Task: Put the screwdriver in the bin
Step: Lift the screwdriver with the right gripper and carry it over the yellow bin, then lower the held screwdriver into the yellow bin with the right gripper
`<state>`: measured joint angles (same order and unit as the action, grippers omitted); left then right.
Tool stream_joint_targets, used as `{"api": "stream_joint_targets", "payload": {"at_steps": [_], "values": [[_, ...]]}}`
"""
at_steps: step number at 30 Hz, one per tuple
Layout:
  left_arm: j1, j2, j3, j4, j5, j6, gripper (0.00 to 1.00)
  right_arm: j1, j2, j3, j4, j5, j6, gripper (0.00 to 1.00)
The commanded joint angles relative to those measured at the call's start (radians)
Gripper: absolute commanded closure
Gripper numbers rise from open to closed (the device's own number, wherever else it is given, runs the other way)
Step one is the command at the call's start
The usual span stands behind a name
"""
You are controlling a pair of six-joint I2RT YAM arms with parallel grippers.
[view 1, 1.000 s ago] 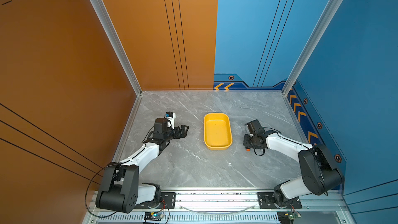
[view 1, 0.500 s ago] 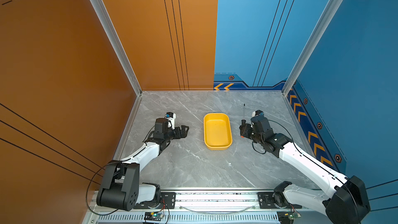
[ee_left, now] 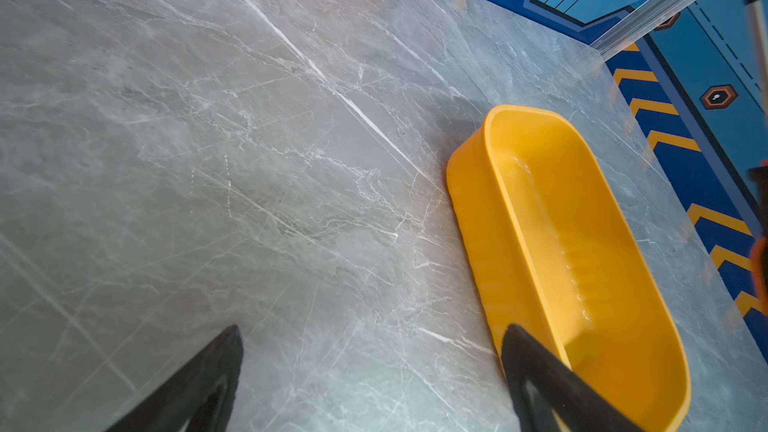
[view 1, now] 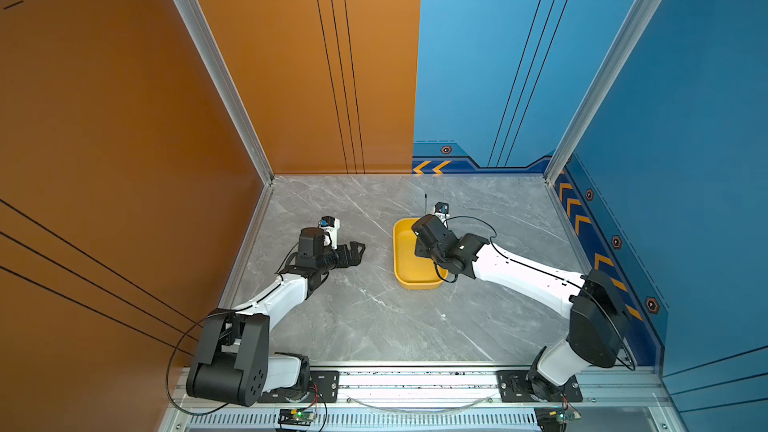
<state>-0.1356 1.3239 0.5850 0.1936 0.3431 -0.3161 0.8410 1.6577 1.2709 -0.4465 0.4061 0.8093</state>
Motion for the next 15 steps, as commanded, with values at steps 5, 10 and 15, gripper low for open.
{"api": "stream_joint_targets", "payload": {"at_steps": [5, 10, 15], "values": [[0.012, -0.022, 0.01, -0.001, 0.02, -0.012, 0.02, 0.02, 0.08, 0.08, -0.146, 0.029, 0.022, 1.0], [0.011, -0.012, 0.01, -0.001, 0.022, -0.011, 0.02, 0.024, 0.117, 0.077, -0.165, 0.001, 0.052, 1.0], [0.011, -0.009, 0.009, 0.0, 0.021, -0.012, 0.02, 0.023, 0.151, 0.082, -0.167, -0.018, 0.065, 1.0]]}}
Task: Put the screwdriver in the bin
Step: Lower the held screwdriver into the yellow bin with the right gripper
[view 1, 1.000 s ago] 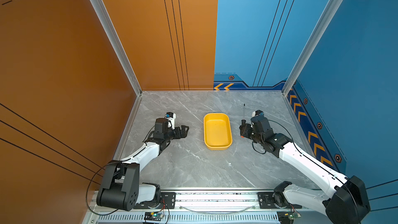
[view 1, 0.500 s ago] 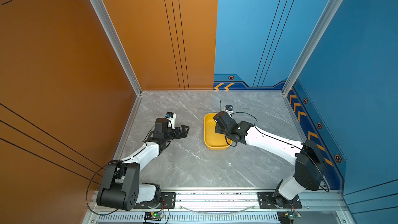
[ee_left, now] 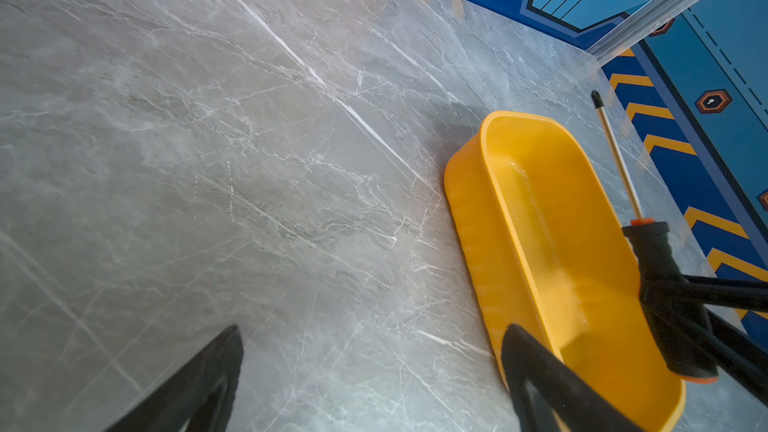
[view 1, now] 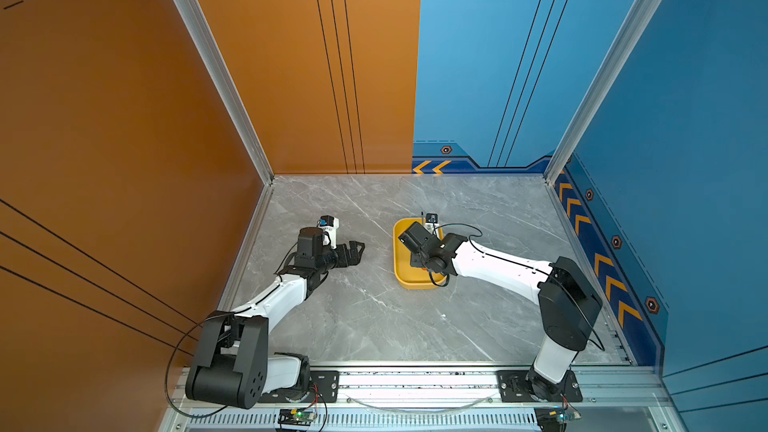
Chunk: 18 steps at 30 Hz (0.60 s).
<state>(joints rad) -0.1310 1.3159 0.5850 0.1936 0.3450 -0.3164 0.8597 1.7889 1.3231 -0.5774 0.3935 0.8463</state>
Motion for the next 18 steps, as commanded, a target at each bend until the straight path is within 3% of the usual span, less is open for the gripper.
{"api": "stream_joint_targets", "payload": {"at_steps": [1, 18], "values": [[0.007, -0.001, 0.009, -0.001, 0.019, -0.012, 0.02, 0.006, 0.029, 0.031, -0.039, -0.01, 0.031, 1.0], [0.01, -0.002, 0.007, -0.001, 0.021, -0.01, 0.02, -0.012, 0.159, 0.064, -0.041, -0.054, 0.054, 1.0]]}}
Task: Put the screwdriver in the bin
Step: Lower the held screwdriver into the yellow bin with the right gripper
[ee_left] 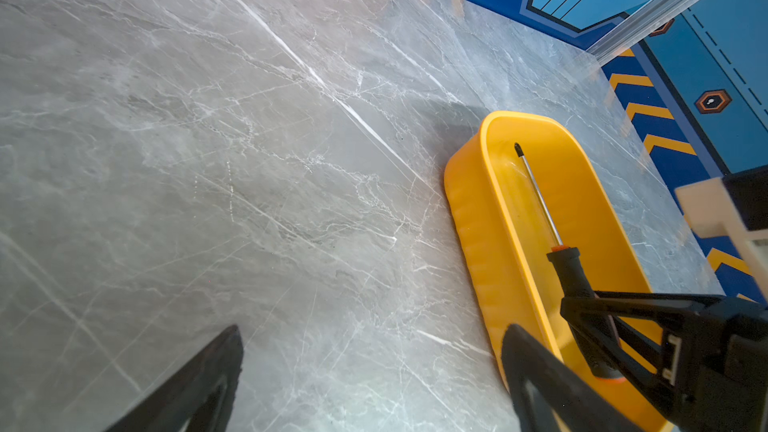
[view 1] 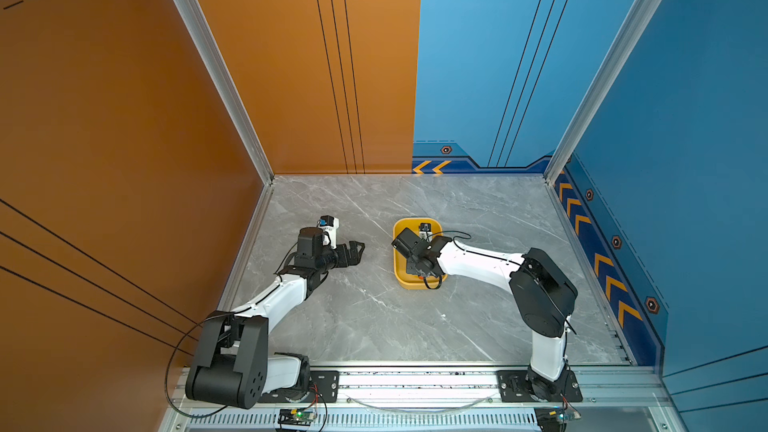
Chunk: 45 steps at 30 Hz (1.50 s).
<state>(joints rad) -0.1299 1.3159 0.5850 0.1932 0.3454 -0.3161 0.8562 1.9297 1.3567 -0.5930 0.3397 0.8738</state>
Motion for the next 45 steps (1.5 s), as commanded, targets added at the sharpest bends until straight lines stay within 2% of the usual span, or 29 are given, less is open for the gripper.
{"api": "stream_joint_targets", "payload": {"at_steps": [1, 11, 17, 23, 27, 35, 45], "values": [[0.01, -0.002, 0.006, 0.0, 0.021, -0.011, 0.02, -0.011, 0.024, 0.033, -0.025, -0.004, 0.027, 1.0], [0.009, 0.005, 0.007, 0.0, 0.02, -0.011, 0.02, -0.021, 0.063, 0.039, -0.025, -0.021, 0.027, 1.0], [0.01, 0.007, 0.009, 0.0, 0.021, -0.011, 0.02, -0.024, 0.078, 0.041, -0.025, -0.03, 0.028, 0.96], [0.009, 0.009, 0.007, 0.0, 0.02, -0.009, 0.02, -0.028, 0.085, 0.042, -0.025, -0.037, 0.028, 0.85], [0.009, 0.012, 0.009, 0.0, 0.022, -0.009, 0.02, -0.029, 0.086, 0.042, -0.024, -0.039, 0.028, 0.72], [0.009, 0.015, 0.009, 0.001, 0.023, -0.009, 0.02, -0.032, 0.084, 0.044, -0.032, -0.041, 0.021, 0.64], [0.009, 0.01, 0.007, 0.002, 0.024, -0.008, 0.02, -0.031, 0.067, 0.055, -0.051, -0.03, -0.012, 0.48]]}}
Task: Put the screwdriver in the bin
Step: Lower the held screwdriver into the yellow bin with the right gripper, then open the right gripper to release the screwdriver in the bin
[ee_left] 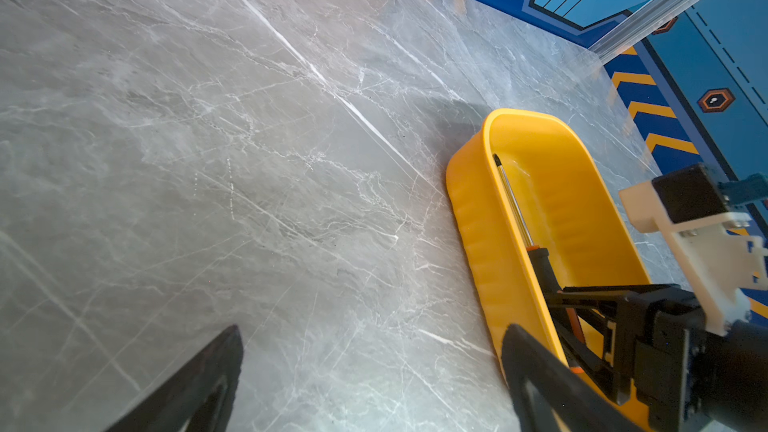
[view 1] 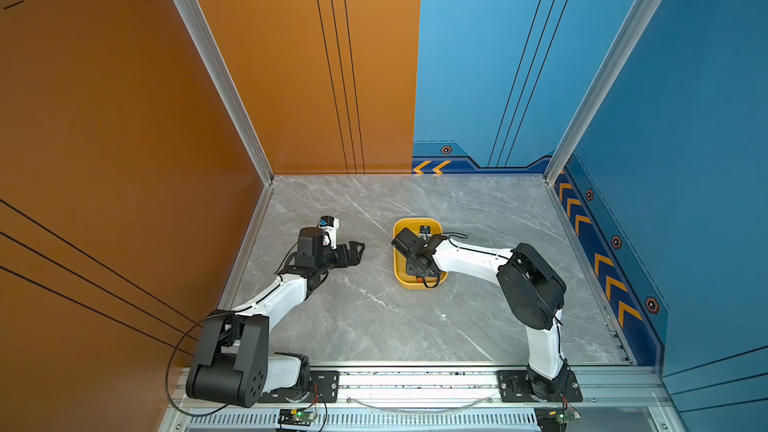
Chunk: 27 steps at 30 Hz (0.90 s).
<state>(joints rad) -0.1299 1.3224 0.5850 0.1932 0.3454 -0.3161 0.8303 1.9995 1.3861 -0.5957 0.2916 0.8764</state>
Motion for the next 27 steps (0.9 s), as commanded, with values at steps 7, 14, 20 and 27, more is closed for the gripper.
{"api": "stream_joint_targets", "payload": {"at_steps": [7, 14, 20, 27], "values": [[0.009, 0.0, 0.009, 0.002, 0.025, -0.008, 0.02, 0.002, -0.023, 0.066, -0.133, 0.081, -0.04, 0.4], [0.009, -0.003, 0.008, 0.002, 0.022, -0.006, 0.02, 0.003, -0.083, 0.079, -0.144, 0.068, -0.138, 0.37], [0.009, -0.006, 0.01, 0.001, 0.022, -0.006, 0.02, -0.029, -0.177, 0.059, -0.143, -0.023, -0.252, 0.37], [0.01, -0.009, 0.011, 0.001, 0.018, 0.005, 0.02, -0.092, -0.373, -0.068, -0.079, -0.123, -0.427, 0.37]]}}
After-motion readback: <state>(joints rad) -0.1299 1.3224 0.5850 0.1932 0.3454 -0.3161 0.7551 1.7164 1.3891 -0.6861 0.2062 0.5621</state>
